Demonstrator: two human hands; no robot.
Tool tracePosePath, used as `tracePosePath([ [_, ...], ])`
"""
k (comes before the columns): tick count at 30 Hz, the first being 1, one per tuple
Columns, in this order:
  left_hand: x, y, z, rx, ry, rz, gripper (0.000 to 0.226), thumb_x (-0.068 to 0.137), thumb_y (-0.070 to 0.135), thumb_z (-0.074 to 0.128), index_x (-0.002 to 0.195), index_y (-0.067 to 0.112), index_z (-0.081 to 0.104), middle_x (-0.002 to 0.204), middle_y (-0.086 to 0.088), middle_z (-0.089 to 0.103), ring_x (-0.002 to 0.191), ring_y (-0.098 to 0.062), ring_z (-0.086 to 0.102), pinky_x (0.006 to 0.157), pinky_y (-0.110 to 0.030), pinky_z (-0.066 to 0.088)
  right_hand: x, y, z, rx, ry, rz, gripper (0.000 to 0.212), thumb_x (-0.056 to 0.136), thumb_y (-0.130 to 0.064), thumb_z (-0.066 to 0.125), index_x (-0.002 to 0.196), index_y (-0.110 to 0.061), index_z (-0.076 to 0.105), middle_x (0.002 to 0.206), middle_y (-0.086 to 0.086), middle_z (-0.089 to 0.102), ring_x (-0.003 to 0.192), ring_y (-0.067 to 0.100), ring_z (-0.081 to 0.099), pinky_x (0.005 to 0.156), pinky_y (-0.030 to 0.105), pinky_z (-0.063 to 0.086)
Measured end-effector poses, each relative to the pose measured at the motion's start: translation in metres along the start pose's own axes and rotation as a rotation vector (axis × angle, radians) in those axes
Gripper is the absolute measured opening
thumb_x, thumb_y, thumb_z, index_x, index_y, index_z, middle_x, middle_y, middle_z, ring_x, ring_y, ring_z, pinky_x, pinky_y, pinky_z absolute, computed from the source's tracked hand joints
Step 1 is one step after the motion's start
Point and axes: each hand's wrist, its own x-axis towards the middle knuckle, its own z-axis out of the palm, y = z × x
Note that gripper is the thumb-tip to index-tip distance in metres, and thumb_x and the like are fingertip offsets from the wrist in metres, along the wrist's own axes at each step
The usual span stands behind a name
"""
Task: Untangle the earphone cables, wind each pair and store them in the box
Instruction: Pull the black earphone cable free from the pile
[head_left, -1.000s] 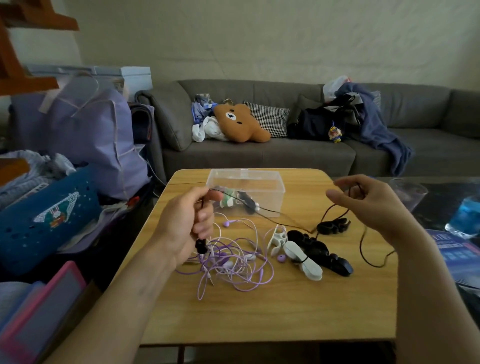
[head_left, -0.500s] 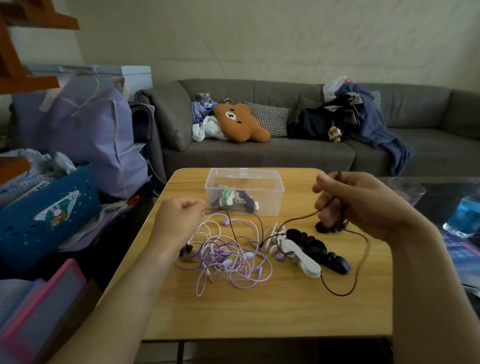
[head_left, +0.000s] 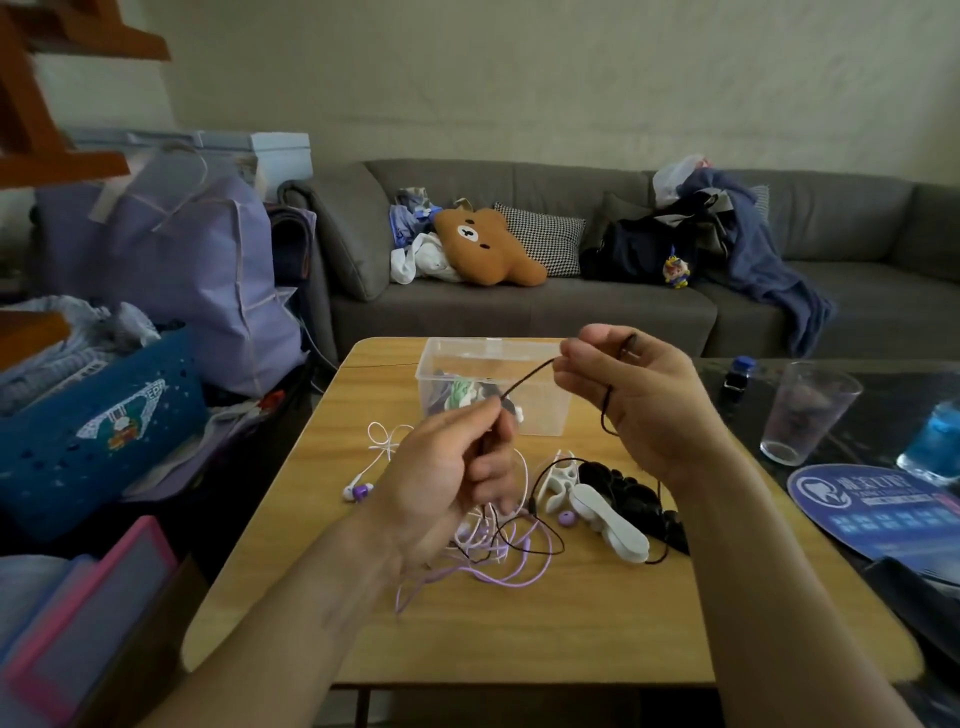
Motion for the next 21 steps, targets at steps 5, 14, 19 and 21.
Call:
tracePosePath([
  [5, 0.001, 0.006, -0.022, 0.113, 0.020, -0.114, 0.028, 0.103, 0.021, 0.038, 0.078, 0.013, 0.050, 0.053, 0.007, 0.018, 0.044, -0.010, 0.016, 0.048, -0.027, 0.014, 0.002, 0.000, -0.015, -0.135, 0.241, 0.002, 0.020, 0.089, 0.005, 0.065, 0.081, -0.014, 0.063, 0.085, 0.005, 0.072, 0.077, 0.016, 0.070, 0.065, 0.026, 0.054],
  [14, 0.017, 0.014, -0.037, -0.186, 0.151, 0.225, 0.026, 0.091, 0.012, 0.048, 0.106, 0.004, 0.067, 0.074, 0.000, 0.056, 0.060, -0.014, 0.047, 0.054, -0.023, 0.039, 0.005, 0.024, 0.002, -1.128, -0.240, 0.174, 0.008, 0.082, -0.017, 0.079, 0.084, -0.022, 0.073, 0.078, 0.004, 0.069, 0.066, 0.014, 0.058, 0.064, 0.027, 0.052],
  [19, 0.024, 0.011, -0.039, -0.171, 0.406, 0.314, 0.015, 0.094, 0.009, 0.056, 0.098, 0.012, 0.071, 0.091, -0.005, 0.076, 0.077, -0.016, 0.073, 0.047, -0.018, 0.042, 0.002, 0.026, 0.022, -1.220, -0.509, 0.091, 0.007, 0.087, -0.022, 0.075, 0.093, -0.025, 0.077, 0.086, -0.003, 0.073, 0.077, 0.013, 0.067, 0.074, 0.024, 0.057],
  [21, 0.026, 0.008, -0.039, -0.124, 0.479, 0.354, 0.012, 0.093, 0.010, 0.060, 0.094, 0.011, 0.072, 0.089, -0.007, 0.077, 0.077, -0.017, 0.074, 0.040, -0.018, 0.035, 0.000, 0.028, 0.029, -1.270, -0.555, 0.073, 0.008, 0.087, -0.023, 0.074, 0.094, -0.023, 0.079, 0.085, -0.004, 0.074, 0.073, 0.009, 0.064, 0.065, 0.018, 0.051],
])
